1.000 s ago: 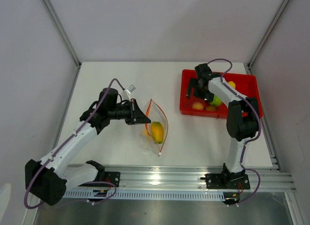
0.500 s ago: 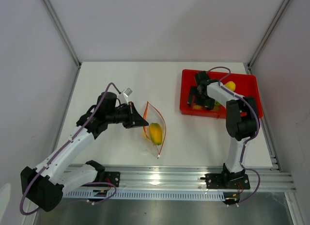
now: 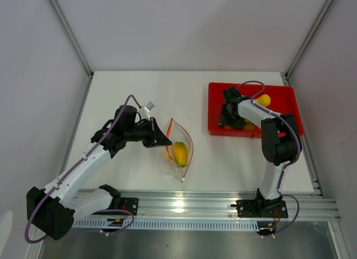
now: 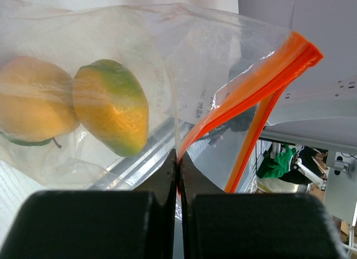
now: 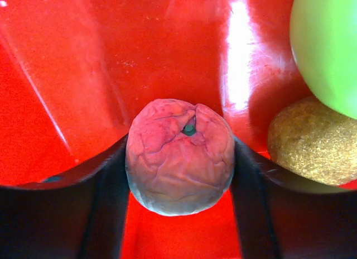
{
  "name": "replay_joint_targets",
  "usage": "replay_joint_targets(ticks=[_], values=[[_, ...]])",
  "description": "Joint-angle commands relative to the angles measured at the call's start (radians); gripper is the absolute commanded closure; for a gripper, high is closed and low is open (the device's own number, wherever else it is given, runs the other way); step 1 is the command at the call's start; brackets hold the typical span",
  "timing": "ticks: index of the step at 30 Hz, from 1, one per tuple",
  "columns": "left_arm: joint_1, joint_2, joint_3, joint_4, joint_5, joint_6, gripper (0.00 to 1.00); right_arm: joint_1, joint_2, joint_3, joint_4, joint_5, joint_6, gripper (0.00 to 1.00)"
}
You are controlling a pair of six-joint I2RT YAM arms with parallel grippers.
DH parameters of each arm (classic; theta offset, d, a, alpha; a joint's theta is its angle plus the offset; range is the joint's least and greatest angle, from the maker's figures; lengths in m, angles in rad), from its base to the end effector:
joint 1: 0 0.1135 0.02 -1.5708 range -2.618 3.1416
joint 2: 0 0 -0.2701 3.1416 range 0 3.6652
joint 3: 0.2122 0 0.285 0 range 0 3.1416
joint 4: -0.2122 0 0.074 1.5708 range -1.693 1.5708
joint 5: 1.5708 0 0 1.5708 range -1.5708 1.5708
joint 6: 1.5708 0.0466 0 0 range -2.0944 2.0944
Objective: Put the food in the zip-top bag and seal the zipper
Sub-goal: Pick up the fake fruit from the bin, then place the fake fruit in the zipper food storage bag.
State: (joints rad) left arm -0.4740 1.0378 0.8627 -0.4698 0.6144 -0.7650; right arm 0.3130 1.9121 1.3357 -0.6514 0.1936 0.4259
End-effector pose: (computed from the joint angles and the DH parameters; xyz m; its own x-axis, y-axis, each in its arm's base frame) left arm 0.2165 -0.1413 0.2893 -0.9280 -0.1599 -0.3365 0.1944 0.5628 -0.8034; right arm 0.3995 0.1199 0.1537 -0.9154 0.1299 -0.3811 0.1511 0.9882 -0.0261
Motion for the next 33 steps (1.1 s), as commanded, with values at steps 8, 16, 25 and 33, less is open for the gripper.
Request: replay_joint_targets(ticks=[8,16,25,33], values=[[-0.008,0.008,0.009,0.049,0.051,0.043,0.99,-0.003,-0.102,0.062,0.041,0.007,-0.024,0.69],[-0.008,0.008,-0.013,0.103,0.071,0.020,0.99,0.035,-0.315,0.135,0.006,-0.060,-0.075,0.75],[-0.008,0.030,0.021,0.128,0.074,0.012,0.99,0.311,-0.746,-0.038,0.185,-0.318,-0.194,0.73],[-0.008,0.030,0.019,0.140,0.070,-0.008,1.00,0.535,-0.881,-0.107,0.205,-0.534,-0.242,0.69]])
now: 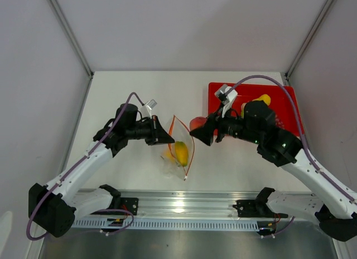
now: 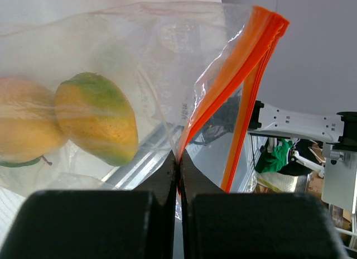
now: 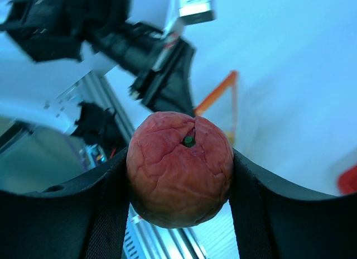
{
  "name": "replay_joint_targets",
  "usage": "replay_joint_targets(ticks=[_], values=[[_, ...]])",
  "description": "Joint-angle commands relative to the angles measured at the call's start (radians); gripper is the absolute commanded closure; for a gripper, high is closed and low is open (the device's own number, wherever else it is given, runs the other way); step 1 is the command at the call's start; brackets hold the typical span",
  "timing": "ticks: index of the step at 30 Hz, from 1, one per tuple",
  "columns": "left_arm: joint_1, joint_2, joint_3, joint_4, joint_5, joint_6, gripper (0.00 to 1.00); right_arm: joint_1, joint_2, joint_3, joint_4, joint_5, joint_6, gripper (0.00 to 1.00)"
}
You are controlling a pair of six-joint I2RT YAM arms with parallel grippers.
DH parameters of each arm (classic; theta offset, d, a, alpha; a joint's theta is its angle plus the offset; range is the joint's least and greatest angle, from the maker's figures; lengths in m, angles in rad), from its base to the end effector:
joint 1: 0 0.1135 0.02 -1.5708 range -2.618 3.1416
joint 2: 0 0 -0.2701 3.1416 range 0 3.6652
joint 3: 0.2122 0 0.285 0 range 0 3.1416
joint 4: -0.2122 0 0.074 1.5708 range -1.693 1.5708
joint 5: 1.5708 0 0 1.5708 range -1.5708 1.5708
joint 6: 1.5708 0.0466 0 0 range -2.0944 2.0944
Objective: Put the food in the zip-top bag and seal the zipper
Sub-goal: Place the fake fruit in the zipper food storage bag.
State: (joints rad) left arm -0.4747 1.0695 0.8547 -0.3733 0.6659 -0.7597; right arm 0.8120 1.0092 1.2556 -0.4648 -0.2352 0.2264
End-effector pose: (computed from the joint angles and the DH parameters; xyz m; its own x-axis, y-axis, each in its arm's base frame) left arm 0.2245 -0.1478 0.2882 -0.9201 -0.1360 -0.3672 0.2522 0.5114 -0.8215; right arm 0.1629 0.1876 0.4424 -0.3388 -0.0401 -0.9400 -0.8067 0.5265 0.2683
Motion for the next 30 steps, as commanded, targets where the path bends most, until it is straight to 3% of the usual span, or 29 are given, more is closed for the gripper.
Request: replay_joint_targets(ticks=[1,3,6,14,18,19,27,30], values=[[-0.007,-0.002,0.024,0.047,0.017,-0.018,0.99,0.052,0.029,-0.028,0.014,-0.119,-0.044,0.66],[-0.007,-0.005,0.023,0.053,0.018,-0.026,1.00,0.059,0.048,-0.053,0.026,-0.139,-0.029,0.59],[-0.007,-0.008,0.021,0.048,0.015,-0.027,1.00,0.070,0.080,-0.074,0.055,-0.162,-0.010,0.57],[-0.007,-0.031,0.015,0.030,0.005,-0.027,1.00,0.085,0.147,-0.061,0.071,-0.093,-0.016,0.39],[-0.007,-0.029,0.017,0.025,0.006,-0.026,0.99,0.085,0.187,-0.036,0.064,-0.108,-0.018,0.03],[-0.007,-0.031,0.020,0.025,0.006,-0.027,1.00,0.085,0.199,-0.029,0.048,-0.095,-0.010,0.01],[-0.007,-0.039,0.020,0.023,0.003,-0.024,0.99,0.085,0.171,-0.007,0.015,0.092,-0.016,0.01],[-0.007,-0.039,0.004,0.040,0.009,-0.029,0.99,0.079,0.160,0.010,0.012,0.233,-0.013,0.01]])
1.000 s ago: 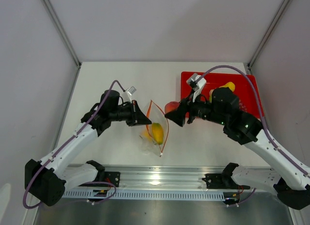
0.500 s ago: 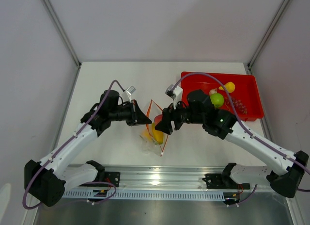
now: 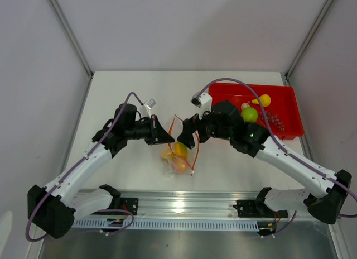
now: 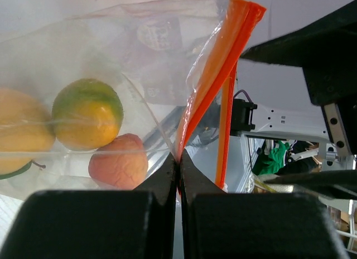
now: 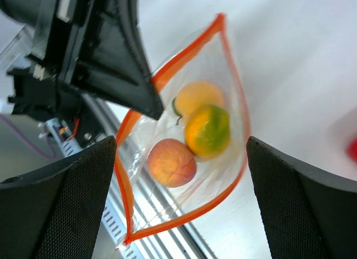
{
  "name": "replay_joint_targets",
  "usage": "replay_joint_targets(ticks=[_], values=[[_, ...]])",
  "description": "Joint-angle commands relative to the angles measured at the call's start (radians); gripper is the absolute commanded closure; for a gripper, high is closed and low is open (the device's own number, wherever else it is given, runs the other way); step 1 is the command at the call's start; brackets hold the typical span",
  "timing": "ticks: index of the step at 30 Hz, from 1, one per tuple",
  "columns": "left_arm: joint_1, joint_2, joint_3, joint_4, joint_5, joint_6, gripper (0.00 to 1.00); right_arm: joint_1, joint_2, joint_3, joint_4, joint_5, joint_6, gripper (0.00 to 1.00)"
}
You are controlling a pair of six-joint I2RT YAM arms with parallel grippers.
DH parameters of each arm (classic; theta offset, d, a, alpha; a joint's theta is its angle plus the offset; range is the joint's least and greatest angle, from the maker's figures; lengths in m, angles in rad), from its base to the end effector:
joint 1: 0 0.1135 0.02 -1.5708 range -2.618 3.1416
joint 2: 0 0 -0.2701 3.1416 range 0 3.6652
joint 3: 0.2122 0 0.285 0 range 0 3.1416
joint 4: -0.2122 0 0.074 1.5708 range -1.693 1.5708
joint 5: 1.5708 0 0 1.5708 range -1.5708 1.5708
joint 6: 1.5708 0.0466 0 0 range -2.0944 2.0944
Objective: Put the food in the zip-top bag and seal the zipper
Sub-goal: Place the fake fruit in the zipper food storage bag, then pick up the fake fruit from the bin.
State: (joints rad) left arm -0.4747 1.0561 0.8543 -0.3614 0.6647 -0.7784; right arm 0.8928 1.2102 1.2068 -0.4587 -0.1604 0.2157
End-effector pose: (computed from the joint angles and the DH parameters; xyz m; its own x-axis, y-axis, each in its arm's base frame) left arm 0.2231 -0.1470 0.2925 -0.9164 -0.1504 -0.3708 0.2531 0.5001 -0.8282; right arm 0.1892 0.2468 0.3718 -0.4569 -0.2305 -0.8591 -0.7788 0.5704 0.2611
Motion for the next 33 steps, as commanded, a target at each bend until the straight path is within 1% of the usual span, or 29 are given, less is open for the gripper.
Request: replay_joint_targets(ticks=[1,7,10,11,12,14,15,16,22,25,26,30,33], values=[[-0.007,-0.027,0.003,0.033,0.013,-0.013,0.99,-0.014,-0.040,0.071,0.005,0.179,-0.003,0.00],[-0.007,-0.036,-0.012,0.059,0.018,-0.013,0.99,-0.090,-0.047,0.102,0.020,0.318,0.028,0.01],[-0.007,-0.041,-0.024,0.067,0.021,-0.012,1.00,-0.161,-0.060,0.102,0.046,0.369,0.051,0.01],[-0.007,-0.047,-0.031,0.076,0.022,-0.013,0.99,-0.185,-0.063,0.097,0.079,0.392,0.054,0.01],[-0.007,-0.050,-0.034,0.085,0.024,-0.016,0.99,-0.243,-0.061,0.082,0.098,0.394,0.063,0.01],[-0.007,-0.054,-0.050,0.105,0.035,-0.027,0.99,-0.313,-0.057,0.065,0.161,0.395,0.096,0.01],[-0.008,-0.054,-0.054,0.117,0.036,-0.027,0.99,-0.380,-0.049,0.048,0.181,0.398,0.102,0.01],[-0.010,-0.056,-0.057,0.119,0.035,-0.025,0.99,-0.409,-0.040,0.043,0.202,0.403,0.108,0.01],[-0.010,-0.082,-0.075,0.130,0.035,-0.013,1.00,-0.576,0.089,0.053,0.330,0.472,0.090,0.01],[-0.010,-0.087,-0.080,0.119,0.024,0.005,0.99,-0.638,0.172,0.071,0.365,0.490,0.097,0.01],[-0.010,-0.087,-0.081,0.119,0.021,0.010,0.99,-0.679,0.195,0.080,0.377,0.490,0.100,0.01],[-0.010,-0.088,-0.106,0.131,0.022,0.018,0.99,-0.785,0.346,0.128,0.388,0.499,0.180,0.01],[-0.012,-0.085,-0.113,0.134,0.026,0.027,0.99,-0.853,0.426,0.184,0.356,0.527,0.237,0.01]])
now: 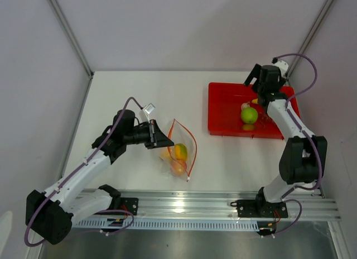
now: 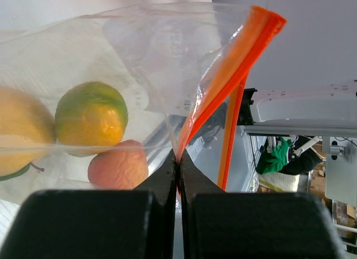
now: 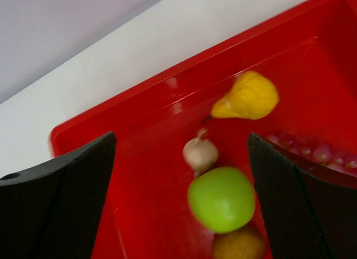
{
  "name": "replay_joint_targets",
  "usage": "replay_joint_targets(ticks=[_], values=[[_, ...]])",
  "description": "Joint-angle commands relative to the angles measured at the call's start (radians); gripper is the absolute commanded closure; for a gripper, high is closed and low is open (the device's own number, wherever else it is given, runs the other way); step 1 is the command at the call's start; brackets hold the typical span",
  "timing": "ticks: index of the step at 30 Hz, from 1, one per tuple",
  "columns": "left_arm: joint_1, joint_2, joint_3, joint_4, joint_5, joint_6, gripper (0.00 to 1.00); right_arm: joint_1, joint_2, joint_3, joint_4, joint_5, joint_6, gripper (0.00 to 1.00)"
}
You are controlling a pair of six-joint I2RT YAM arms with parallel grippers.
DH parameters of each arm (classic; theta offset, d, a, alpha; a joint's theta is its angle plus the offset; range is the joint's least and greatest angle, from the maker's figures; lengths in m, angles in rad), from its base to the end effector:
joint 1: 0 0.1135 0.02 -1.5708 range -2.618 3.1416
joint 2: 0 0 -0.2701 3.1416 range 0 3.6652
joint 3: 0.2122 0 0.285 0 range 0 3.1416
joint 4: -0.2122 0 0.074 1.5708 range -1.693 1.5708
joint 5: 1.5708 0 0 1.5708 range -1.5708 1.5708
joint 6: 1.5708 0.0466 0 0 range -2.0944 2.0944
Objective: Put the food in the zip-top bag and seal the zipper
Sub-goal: Pick up the fake fruit from the bin.
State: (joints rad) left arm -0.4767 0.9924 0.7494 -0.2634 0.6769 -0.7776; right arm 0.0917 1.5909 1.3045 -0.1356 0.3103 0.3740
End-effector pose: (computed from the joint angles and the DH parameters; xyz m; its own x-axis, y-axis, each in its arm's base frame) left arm 0.2120 -0.1423 0.2774 -0.8995 -0.1510 -0.4100 0.2994 0.4706 -0.8300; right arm 0.4172 0.0241 0.3139 -0.3102 0.3208 -0.8949 0.3261 0.9201 0.2169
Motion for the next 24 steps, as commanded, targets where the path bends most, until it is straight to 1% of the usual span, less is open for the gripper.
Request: replay_joint_targets(ticks=[1,4,6,10,13,17,20,24], values=[[-0.008,-0.020,-0.008,0.035,0.015,0.031,0.99,-0.066,0.096,0.101,0.021,0.061,0.100,0.01],[-0.008,-0.011,-0.001,0.042,0.021,0.041,1.00,-0.083,0.193,0.180,-0.022,0.093,0.126,0.01],[-0.008,0.003,0.011,0.032,0.018,0.050,0.99,-0.125,0.239,0.214,-0.030,0.089,0.128,0.01],[-0.008,0.031,0.019,0.033,0.021,0.070,1.00,-0.144,0.342,0.312,-0.061,0.072,0.097,0.01],[-0.008,0.051,0.018,0.038,0.024,0.078,0.99,-0.156,0.415,0.363,-0.105,0.101,0.092,0.01],[-0.008,0.078,0.011,0.056,0.036,0.078,0.99,-0.185,0.481,0.363,-0.107,0.082,0.114,0.01],[-0.008,0.106,0.014,0.067,0.055,0.078,0.99,-0.201,0.501,0.366,-0.125,0.066,0.126,0.01],[-0.008,0.118,0.015,0.075,0.052,0.080,0.99,-0.208,0.511,0.340,-0.104,0.047,0.141,0.01]])
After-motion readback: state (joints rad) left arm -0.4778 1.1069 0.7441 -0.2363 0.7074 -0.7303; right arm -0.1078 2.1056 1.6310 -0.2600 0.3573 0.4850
